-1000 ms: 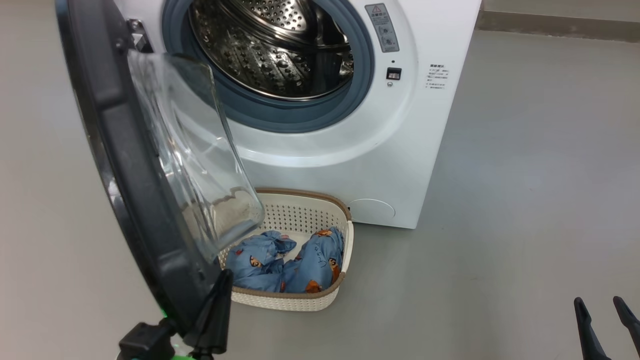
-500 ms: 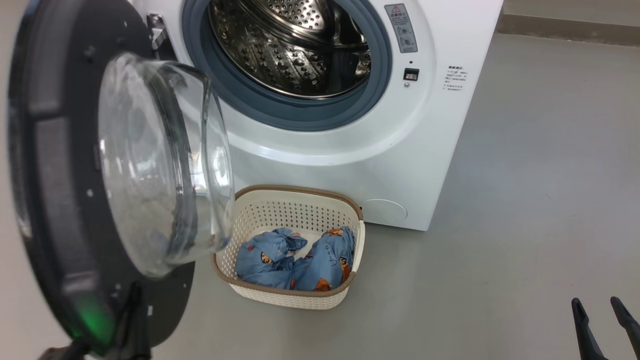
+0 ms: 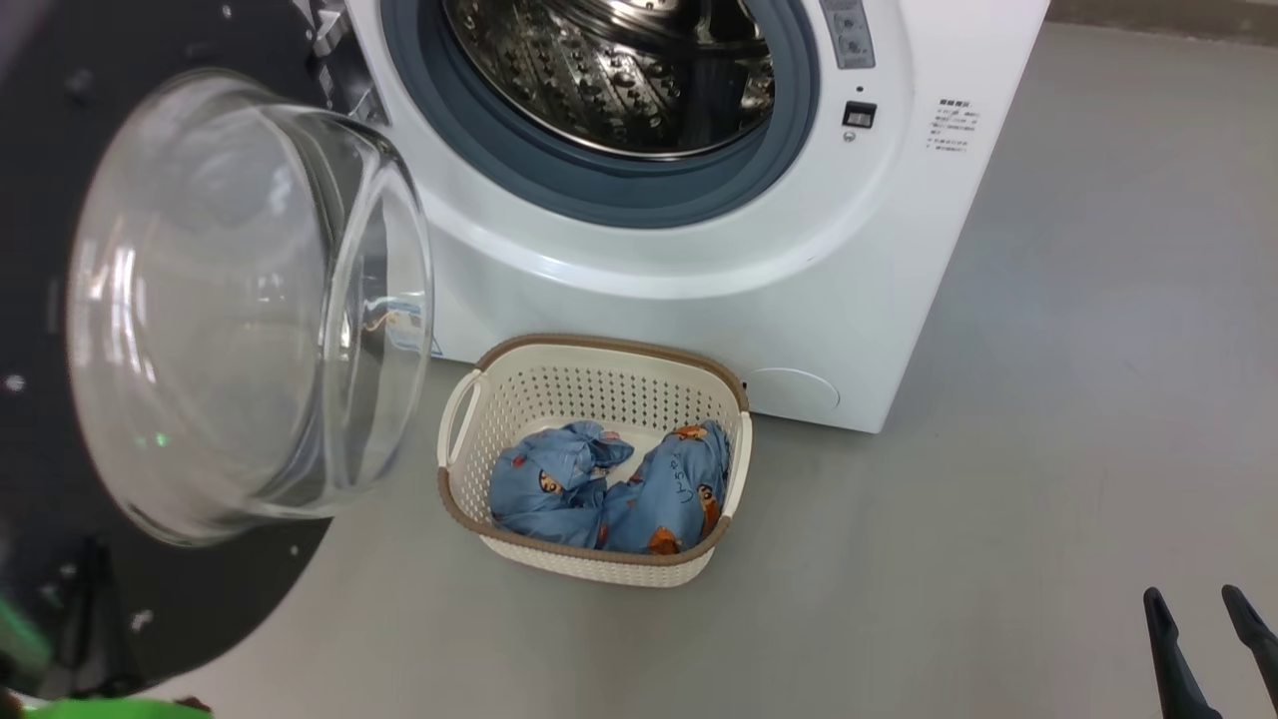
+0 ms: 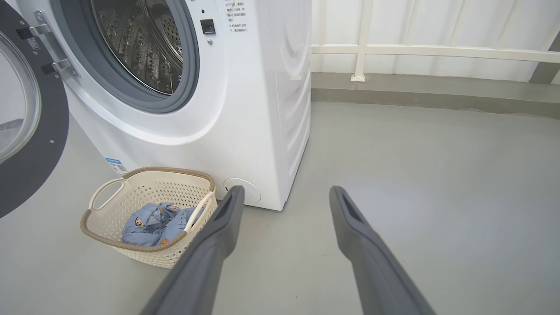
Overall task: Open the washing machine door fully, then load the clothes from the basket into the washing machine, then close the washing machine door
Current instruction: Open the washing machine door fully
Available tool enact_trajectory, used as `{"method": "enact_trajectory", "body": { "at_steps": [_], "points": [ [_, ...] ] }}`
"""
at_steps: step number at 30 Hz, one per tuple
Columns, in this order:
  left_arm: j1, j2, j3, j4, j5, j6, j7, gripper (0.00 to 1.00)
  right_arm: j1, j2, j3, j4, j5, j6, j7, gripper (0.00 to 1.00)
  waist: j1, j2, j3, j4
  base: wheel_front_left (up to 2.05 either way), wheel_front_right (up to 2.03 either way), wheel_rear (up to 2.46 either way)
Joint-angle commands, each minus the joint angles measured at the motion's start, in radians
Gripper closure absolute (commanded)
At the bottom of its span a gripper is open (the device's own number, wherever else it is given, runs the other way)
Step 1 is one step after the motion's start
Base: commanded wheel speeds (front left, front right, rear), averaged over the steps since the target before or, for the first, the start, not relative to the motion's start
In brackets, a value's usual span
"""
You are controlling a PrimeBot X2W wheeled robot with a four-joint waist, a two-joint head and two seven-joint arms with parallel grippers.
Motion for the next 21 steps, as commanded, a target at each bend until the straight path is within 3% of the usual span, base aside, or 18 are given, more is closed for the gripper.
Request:
{"method": "enact_trajectory", "body": {
  "at_steps": [1,21],
  "points": [
    [-0.062,0.051,0.072,-0.005,0.011,0.004,-0.007,1.00,-0.033,-0.031,0.017,-0.029,0.009,0.003,-0.012,0.00,0.0000,0.0000,0.016,0.006,0.00,0.00,0.00],
    [-0.266,0.169,0.311,0.178,0.090,-0.014,-0.007,1.00,-0.089,-0.065,0.013,-0.044,0.021,0.003,-0.012,0.00,0.0000,0.0000,0.130,0.006,0.00,0.00,0.00]
  ]
}}
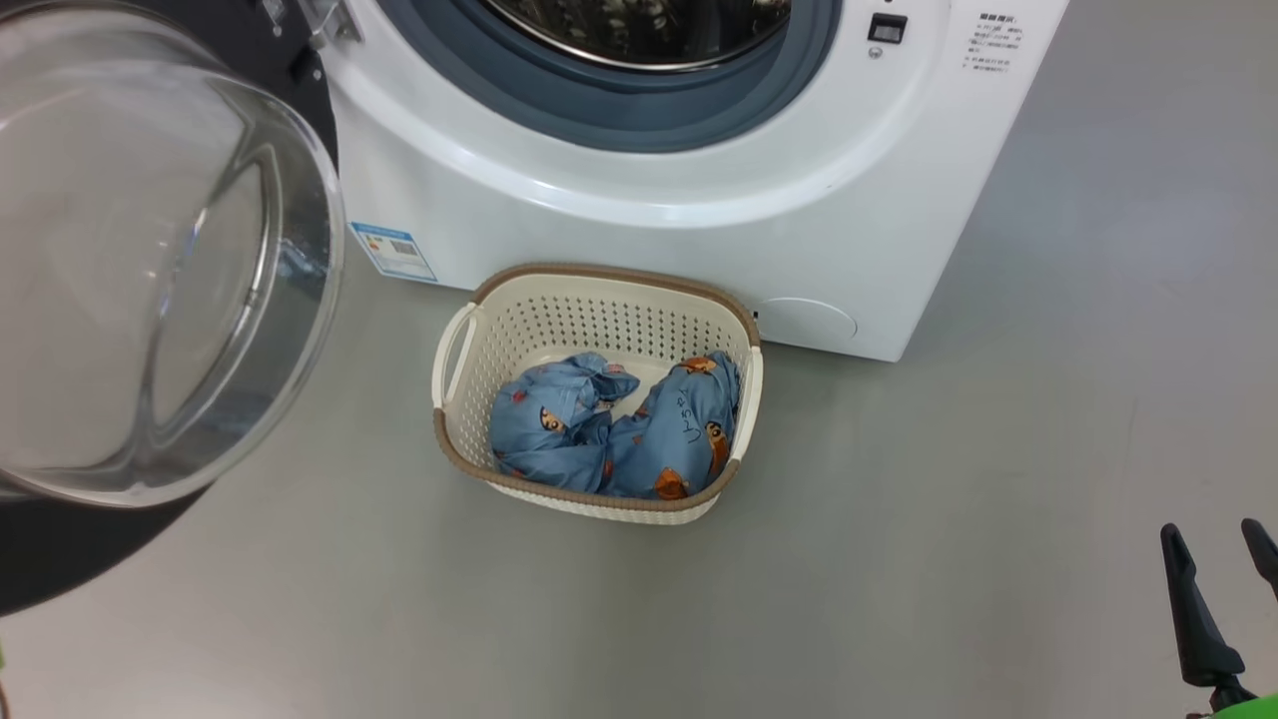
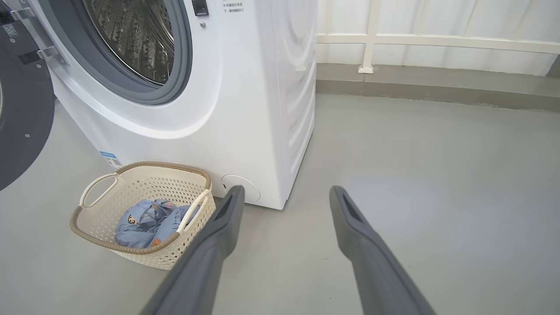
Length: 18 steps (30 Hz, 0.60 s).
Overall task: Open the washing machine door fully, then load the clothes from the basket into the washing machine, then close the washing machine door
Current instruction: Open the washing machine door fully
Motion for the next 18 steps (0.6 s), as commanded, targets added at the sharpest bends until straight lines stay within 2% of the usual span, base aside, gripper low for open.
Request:
{"method": "enact_trajectory", "body": {
  "at_steps": [1,6,18],
  "points": [
    [-0.035,0.067,0.048,-0.011,0.011,0.002,-0.006,1.00,-0.021,-0.032,0.014,-0.025,0.014,0.002,-0.012,0.00,0.0000,0.0000,0.012,-0.002,0.00,0.00,0.00],
    [-0.114,0.110,0.091,0.073,0.033,-0.019,-0.006,1.00,-0.034,-0.050,0.005,-0.034,0.020,0.002,-0.012,0.00,0.0000,0.0000,0.056,0.004,0.00,0.00,0.00],
    [-0.241,0.174,0.154,0.229,0.083,-0.012,-0.006,1.00,-0.069,-0.078,0.013,-0.049,0.025,0.002,-0.012,0.00,0.0000,0.0000,0.126,0.006,0.00,0.00,0.00]
  ]
}}
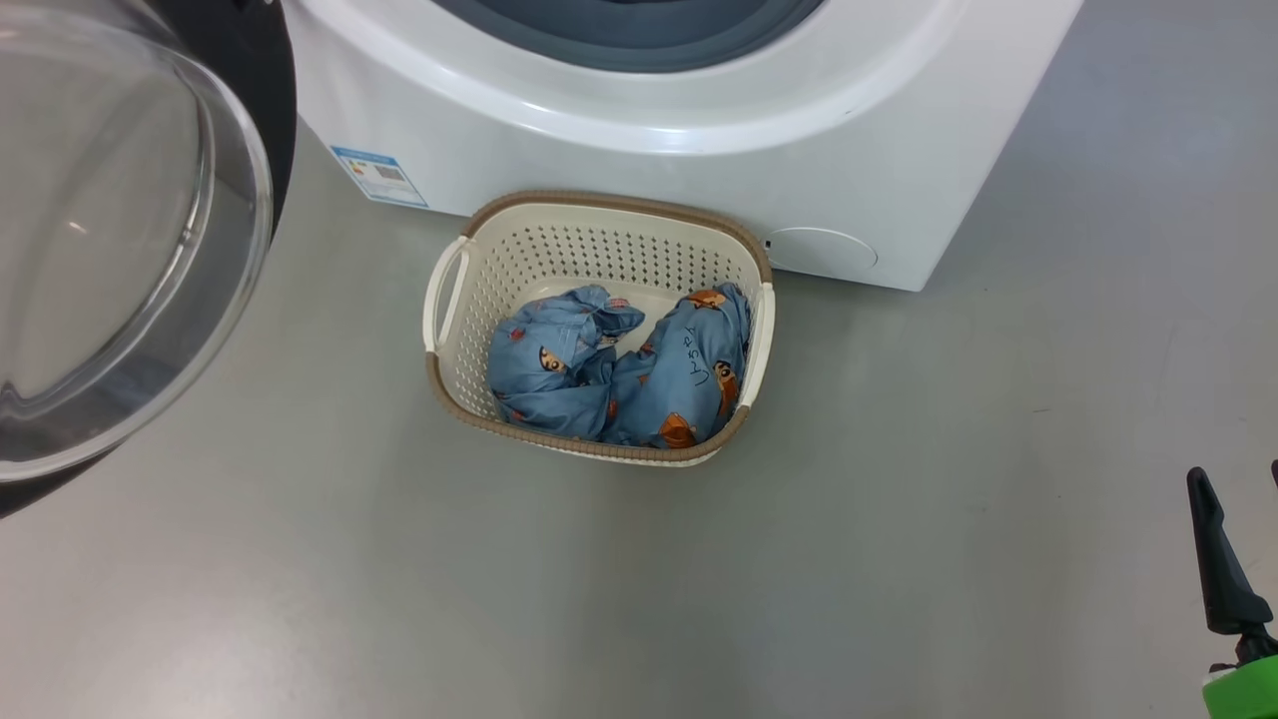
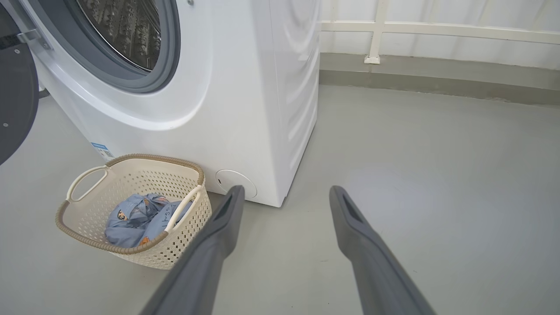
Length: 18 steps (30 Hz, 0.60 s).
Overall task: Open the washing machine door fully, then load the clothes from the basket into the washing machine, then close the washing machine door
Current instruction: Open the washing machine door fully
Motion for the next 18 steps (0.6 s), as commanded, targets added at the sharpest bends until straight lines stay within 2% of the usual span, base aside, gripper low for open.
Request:
{"method": "enact_trajectory", "body": {
  "at_steps": [1,7,18],
  "points": [
    [-0.017,0.080,0.033,-0.011,0.015,0.010,-0.005,1.00,-0.007,-0.025,0.017,-0.024,0.005,0.002,-0.012,0.00,-0.0002,-0.0001,0.000,-0.001,0.00,0.00,0.00],
    [-0.021,0.069,0.034,-0.005,0.042,0.009,-0.005,1.00,-0.010,-0.022,0.024,-0.016,0.003,0.002,-0.012,0.00,-0.0002,-0.0001,-0.025,-0.003,0.00,0.00,0.00],
    [0.112,-0.092,-0.001,-0.162,0.068,-0.019,-0.005,1.00,0.023,0.002,0.039,-0.001,-0.004,0.002,-0.012,0.00,-0.0002,-0.0001,-0.136,-0.003,0.00,0.00,0.00]
  ]
}}
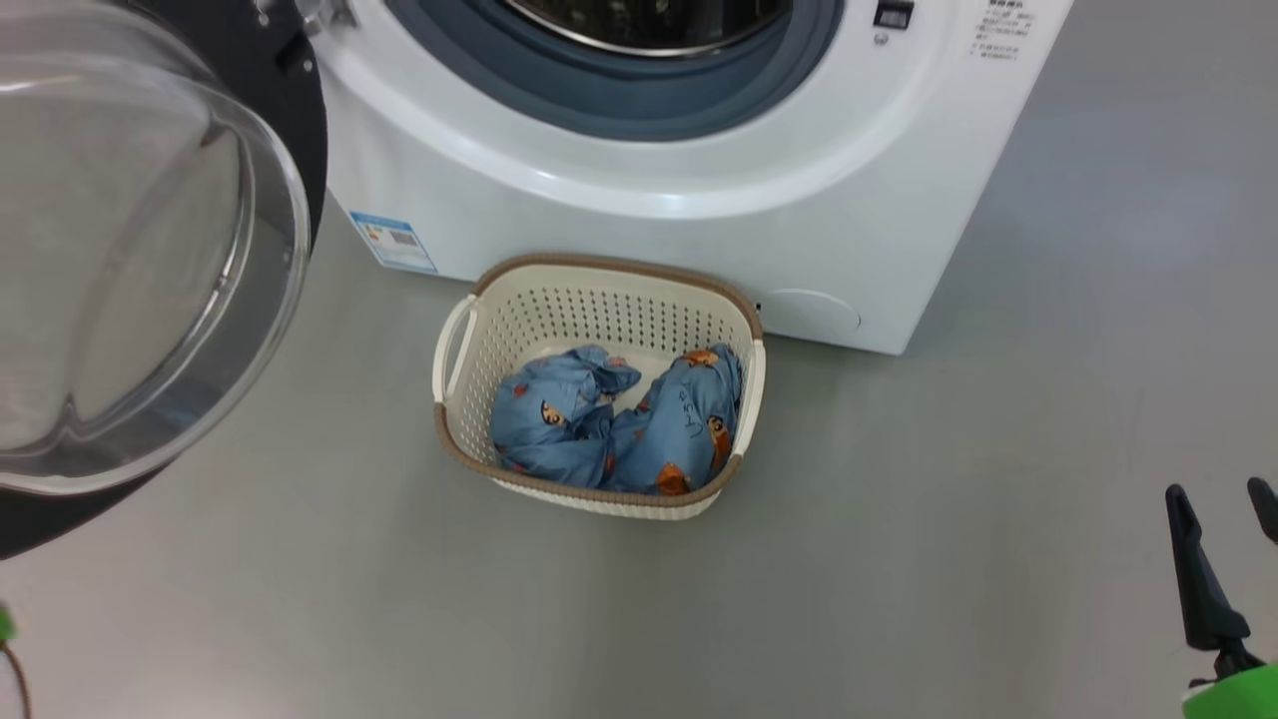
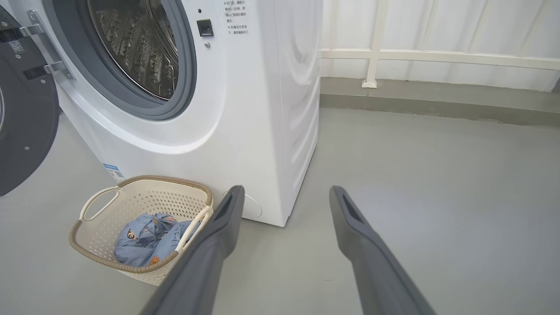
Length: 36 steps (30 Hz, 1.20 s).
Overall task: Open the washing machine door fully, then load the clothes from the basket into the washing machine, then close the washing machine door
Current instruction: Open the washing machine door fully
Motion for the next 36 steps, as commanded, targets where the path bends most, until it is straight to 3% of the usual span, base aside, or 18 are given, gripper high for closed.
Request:
{"method": "enact_trajectory", "body": {
  "at_steps": [1,7,9,12,15,16,23,36],
  "points": [
    [0.049,0.022,0.009,-0.057,0.014,-0.012,-0.005,1.00,0.026,-0.018,0.030,-0.017,-0.004,0.002,-0.012,0.00,0.0000,-0.0001,-0.050,0.001,0.00,0.00,0.00],
    [0.122,-0.034,-0.020,-0.123,0.014,-0.050,-0.005,0.99,0.049,-0.003,0.032,-0.010,-0.009,0.002,-0.012,0.00,0.0000,-0.0001,-0.100,0.006,0.00,0.00,0.00],
    [0.144,-0.048,-0.028,-0.144,0.007,-0.064,-0.005,0.73,0.058,0.000,0.033,-0.008,-0.010,0.002,-0.012,0.00,0.0000,-0.0001,-0.118,0.007,0.00,0.00,0.00],
    [0.177,-0.061,-0.041,-0.170,-0.002,-0.086,-0.005,0.55,0.072,0.007,0.035,-0.005,-0.011,0.002,-0.012,0.00,0.0000,-0.0001,-0.148,0.005,0.00,0.00,0.00],
    [0.217,-0.074,-0.066,-0.195,-0.006,-0.105,-0.005,0.06,0.091,0.014,0.037,-0.004,-0.012,0.002,-0.012,0.00,0.0000,-0.0001,-0.176,0.001,0.00,0.00,0.00],
    [0.230,-0.076,-0.078,-0.203,-0.004,-0.112,-0.005,0.00,0.097,0.017,0.037,-0.004,-0.012,0.002,-0.012,0.00,0.0000,-0.0001,-0.184,-0.001,0.00,0.00,0.00],
    [0.302,-0.083,-0.194,-0.233,-0.034,-0.147,-0.005,0.00,0.110,0.025,0.034,-0.005,-0.014,0.002,-0.012,0.00,0.0000,-0.0001,-0.207,-0.033,0.00,0.00,0.00],
    [0.377,-0.005,-0.460,-0.269,-0.189,-0.151,-0.005,0.00,0.107,0.033,0.036,-0.007,-0.019,0.002,-0.012,0.00,0.0000,-0.0001,-0.220,-0.159,0.00,0.00,0.00]
  ]
}}
